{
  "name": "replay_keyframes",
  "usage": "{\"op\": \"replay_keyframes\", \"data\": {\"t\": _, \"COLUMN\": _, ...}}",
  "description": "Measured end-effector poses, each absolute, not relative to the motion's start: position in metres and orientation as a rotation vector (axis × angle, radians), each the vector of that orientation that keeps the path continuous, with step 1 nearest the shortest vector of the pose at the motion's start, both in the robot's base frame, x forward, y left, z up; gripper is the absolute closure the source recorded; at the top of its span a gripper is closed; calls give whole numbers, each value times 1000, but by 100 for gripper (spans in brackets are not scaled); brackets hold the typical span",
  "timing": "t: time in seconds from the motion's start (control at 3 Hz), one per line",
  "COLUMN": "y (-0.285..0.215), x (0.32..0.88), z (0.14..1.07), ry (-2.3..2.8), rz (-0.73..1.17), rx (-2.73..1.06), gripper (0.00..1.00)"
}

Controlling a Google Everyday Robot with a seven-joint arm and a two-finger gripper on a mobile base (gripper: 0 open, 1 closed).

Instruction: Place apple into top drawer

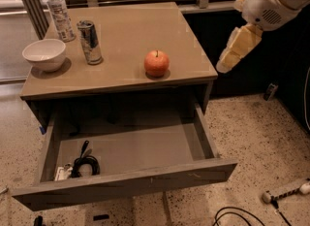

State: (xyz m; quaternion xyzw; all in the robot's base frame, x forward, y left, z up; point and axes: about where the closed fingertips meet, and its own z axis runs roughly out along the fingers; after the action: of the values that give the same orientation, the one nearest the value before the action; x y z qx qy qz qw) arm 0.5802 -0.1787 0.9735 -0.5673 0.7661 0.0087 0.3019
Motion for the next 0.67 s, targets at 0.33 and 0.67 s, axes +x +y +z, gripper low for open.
{"op": "replay_keyframes", "data": {"t": 0.33, "y": -145, "x": 628, "z": 947, "ry": 1983, "rz": 234, "rx": -1449, "gripper": 0}}
{"op": "replay_keyframes", "data": {"t": 0.67, "y": -144, "x": 628, "z": 944, "ry": 1980, "rz": 243, "rx": -1447, "gripper": 0}}
